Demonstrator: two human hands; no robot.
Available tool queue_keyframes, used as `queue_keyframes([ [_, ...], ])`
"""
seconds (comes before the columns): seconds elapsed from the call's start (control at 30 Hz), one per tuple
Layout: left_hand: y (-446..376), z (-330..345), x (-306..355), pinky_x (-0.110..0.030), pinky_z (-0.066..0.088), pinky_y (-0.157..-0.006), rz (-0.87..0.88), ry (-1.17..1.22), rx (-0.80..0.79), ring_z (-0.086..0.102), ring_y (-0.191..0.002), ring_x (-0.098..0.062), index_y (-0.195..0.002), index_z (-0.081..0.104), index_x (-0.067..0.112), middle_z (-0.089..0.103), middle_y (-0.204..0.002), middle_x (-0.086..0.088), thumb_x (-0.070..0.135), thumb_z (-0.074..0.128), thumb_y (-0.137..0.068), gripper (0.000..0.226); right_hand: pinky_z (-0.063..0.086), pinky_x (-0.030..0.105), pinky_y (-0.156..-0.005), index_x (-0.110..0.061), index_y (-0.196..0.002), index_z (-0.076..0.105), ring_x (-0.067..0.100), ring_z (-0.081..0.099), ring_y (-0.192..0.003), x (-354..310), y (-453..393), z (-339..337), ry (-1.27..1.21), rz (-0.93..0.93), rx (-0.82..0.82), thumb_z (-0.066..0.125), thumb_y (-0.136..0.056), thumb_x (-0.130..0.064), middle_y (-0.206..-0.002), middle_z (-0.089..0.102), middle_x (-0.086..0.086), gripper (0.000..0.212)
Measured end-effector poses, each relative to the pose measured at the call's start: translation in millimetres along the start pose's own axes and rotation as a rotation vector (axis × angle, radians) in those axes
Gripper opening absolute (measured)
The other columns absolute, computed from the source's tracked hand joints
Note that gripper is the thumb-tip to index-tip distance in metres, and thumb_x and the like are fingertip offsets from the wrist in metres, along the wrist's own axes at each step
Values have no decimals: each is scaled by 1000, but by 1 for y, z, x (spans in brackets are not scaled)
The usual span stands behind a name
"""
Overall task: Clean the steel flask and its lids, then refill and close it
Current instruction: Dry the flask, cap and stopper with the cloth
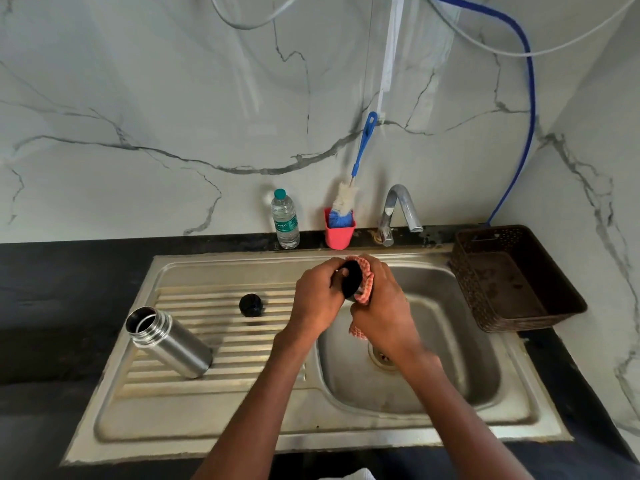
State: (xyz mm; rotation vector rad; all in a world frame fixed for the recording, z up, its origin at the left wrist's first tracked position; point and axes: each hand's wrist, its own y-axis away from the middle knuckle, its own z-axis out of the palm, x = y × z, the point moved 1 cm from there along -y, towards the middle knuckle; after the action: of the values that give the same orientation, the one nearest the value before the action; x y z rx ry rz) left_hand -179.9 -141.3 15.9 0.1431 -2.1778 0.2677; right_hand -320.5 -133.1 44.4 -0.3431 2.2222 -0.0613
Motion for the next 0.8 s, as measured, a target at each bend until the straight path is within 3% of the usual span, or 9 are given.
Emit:
queue_keyframes([
  [0.1,-2,5,-2,-38,56,-72,-147,170,42,71,-75,-16,-106,60,26,76,-87,2,21,62,-104,5,50,37,-101,-26,-148,41,20,55,-124,-3,4,0,66,-50,-8,63,-67,7,-140,50,-6,90],
  [0.17,-1,9,-3,-41,55,-72,-266,374,64,66,-68,-14,-98,54,23,71,-79,1,13,62,-103,14,43,37,-110,-25,-156,31,22,46,-133,-4,14,9,124,-93,10,63,-68,5,-155,36,-4,99],
  [0.23,1,9,-3,-40,53,-73,-252,391,71,63,-70,-16,-100,53,18,68,-80,0,6,59,-103,13,40,35,-114,-25,-160,25,21,41,-137,-4,19,13,115,-81,9,65,-70,4,-160,29,-4,103],
  [0.3,6,7,-4,-44,54,-72,-156,301,41,62,-71,-18,-105,52,21,67,-80,1,10,56,-104,12,46,34,-106,-25,-151,37,17,48,-130,-4,15,11,77,-75,14,69,-69,0,-147,44,-5,92],
  [0.4,11,2,-1,-44,57,-67,-25,144,-32,70,-74,-17,-107,49,27,74,-85,2,20,59,-105,12,55,32,-75,-28,-114,55,15,66,-95,-9,0,-12,-8,93,-123,80,-66,-10,-103,64,-9,58],
  [0.53,10,-3,6,-44,57,-70,78,-65,-50,72,-81,-19,-112,48,23,75,-96,1,18,61,-104,16,54,28,-76,-34,-105,58,7,67,-86,-5,-11,-35,-128,193,-422,93,-59,-19,-93,71,-9,59],
  [0.6,6,-3,7,-46,57,-71,43,-77,-43,71,-80,-20,-109,48,26,74,-94,1,18,61,-104,16,52,26,-75,-33,-113,57,7,65,-90,-4,-6,-28,-57,130,-312,91,-62,-20,-99,67,-12,63],
  [0.7,3,1,12,-52,58,-76,-121,92,1,70,-78,-19,-98,48,35,73,-88,3,21,61,-104,19,47,23,-78,-27,-133,51,10,60,-100,-4,12,-5,120,-68,10,85,-68,-17,-117,57,-11,74],
  [0.8,9,5,12,-54,58,-78,-98,159,-21,69,-79,-18,-97,49,34,72,-86,4,25,59,-101,14,46,23,-71,-25,-123,56,10,63,-93,-6,17,-3,24,-25,104,86,-68,-17,-110,61,-11,64],
])
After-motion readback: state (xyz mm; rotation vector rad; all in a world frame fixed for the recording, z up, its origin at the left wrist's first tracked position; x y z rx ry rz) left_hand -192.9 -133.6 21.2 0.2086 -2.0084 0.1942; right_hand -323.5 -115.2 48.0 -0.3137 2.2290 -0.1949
